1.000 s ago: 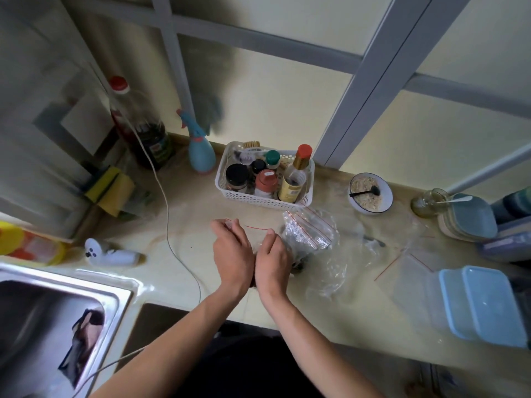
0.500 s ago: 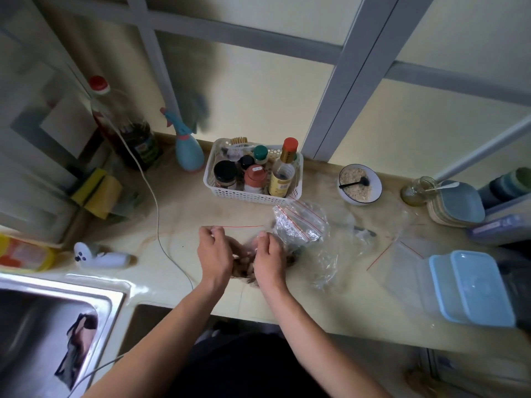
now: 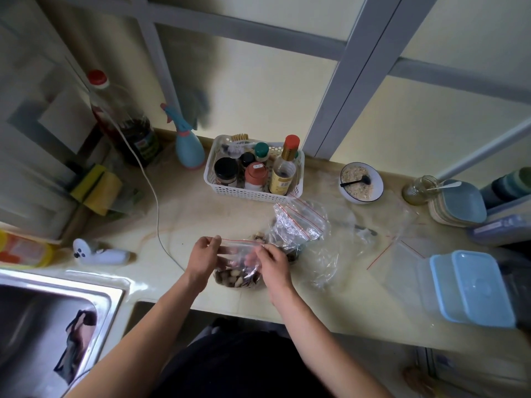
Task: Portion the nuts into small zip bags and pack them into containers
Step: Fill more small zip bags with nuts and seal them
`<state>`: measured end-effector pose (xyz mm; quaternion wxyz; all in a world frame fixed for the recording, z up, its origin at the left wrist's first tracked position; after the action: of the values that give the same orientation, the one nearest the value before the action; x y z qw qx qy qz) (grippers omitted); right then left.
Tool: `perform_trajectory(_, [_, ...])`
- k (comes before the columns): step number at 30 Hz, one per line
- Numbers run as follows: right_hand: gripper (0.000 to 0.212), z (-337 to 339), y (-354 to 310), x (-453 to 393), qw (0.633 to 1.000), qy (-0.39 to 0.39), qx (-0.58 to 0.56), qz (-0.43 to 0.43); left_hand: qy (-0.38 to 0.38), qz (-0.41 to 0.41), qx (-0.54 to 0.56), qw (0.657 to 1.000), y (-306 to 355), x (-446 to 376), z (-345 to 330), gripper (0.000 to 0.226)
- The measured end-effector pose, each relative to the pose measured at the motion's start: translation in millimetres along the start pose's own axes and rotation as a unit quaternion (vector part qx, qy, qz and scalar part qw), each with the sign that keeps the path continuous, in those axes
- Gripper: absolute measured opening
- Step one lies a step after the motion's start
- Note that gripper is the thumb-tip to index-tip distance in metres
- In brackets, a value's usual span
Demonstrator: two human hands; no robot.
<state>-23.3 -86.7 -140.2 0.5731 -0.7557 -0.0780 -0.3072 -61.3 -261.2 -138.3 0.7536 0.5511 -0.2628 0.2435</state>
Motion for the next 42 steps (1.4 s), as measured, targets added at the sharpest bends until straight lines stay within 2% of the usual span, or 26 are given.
perform_trajectory(5, [0.014, 0, 5, -1, 0.998, -0.015, -0.018, -0.05, 0.006, 0.006, -0.043, 0.999, -3, -4, 1, 0.033])
perform_trajectory(7, [0.013, -1, 4, -2, 0.998, -0.031, -0.015, -0.05, 0.024, -0.049, -0.117, 0.992, 6, -3, 2, 0.039])
perform_trajectory(8, [0.012, -2, 4, -2, 0.998, -0.036, -0.015, -0.044, 0.048, -0.104, -0.192, 0.975, 11, -4, 3, 0.044])
perform_trajectory(11, [0.009, -1, 5, -6, 0.999, -0.033, 0.008, -0.019, 0.067, -0.256, -0.393, 0.881, 25, -5, -5, 0.054])
perform_trajectory(14, [0.011, 0, 5, -12, 0.999, -0.033, 0.032, -0.003, 0.038, -0.303, -0.464, 0.832, 38, -4, -15, 0.049])
perform_trajectory(19, [0.005, 3, 1, -13, 0.999, -0.019, 0.026, -0.002, 0.023, -0.276, -0.449, 0.849, 46, -6, -13, 0.047])
perform_trajectory(23, [0.006, 0, -2, -15, 0.998, -0.048, 0.034, 0.011, 0.014, -0.284, -0.464, 0.839, 44, -10, -12, 0.052])
perform_trajectory(30, [0.01, 1, -6, -20, 0.996, -0.046, 0.071, 0.025, -0.025, -0.27, -0.435, 0.858, 49, -12, -17, 0.043])
perform_trajectory(35, [0.011, 2, -6, -23, 0.993, -0.033, 0.103, 0.038, -0.038, -0.259, -0.409, 0.874, 48, -11, -21, 0.027])
perform_trajectory(42, [0.01, 4, -11, -23, 0.994, -0.028, 0.1, 0.043, -0.01, -0.276, -0.444, 0.852, 50, -10, -21, 0.03])
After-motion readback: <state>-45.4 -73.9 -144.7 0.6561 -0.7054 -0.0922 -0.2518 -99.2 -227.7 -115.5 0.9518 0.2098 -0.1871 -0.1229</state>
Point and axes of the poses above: each hand's wrist, its own x-axis away from the middle knuckle, its own z-axis out of the back of the hand, y = z × x, the point moved 6 cm from there along -x, towards the middle knuckle, and after that the axes turned 15 degrees about -x, right-handed, at the moved point
